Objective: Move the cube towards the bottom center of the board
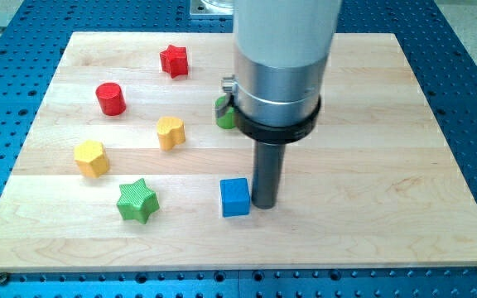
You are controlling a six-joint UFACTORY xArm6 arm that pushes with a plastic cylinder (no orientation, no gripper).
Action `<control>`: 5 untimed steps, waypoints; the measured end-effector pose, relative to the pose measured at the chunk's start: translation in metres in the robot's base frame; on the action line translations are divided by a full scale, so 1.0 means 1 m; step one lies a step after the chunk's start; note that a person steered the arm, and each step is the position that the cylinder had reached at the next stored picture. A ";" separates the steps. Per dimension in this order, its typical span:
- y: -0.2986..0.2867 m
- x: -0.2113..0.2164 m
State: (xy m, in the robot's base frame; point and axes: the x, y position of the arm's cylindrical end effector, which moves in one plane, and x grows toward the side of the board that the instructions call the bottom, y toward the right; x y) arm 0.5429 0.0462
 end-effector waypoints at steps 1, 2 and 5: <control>0.034 -0.059; 0.070 -0.128; -0.051 -0.199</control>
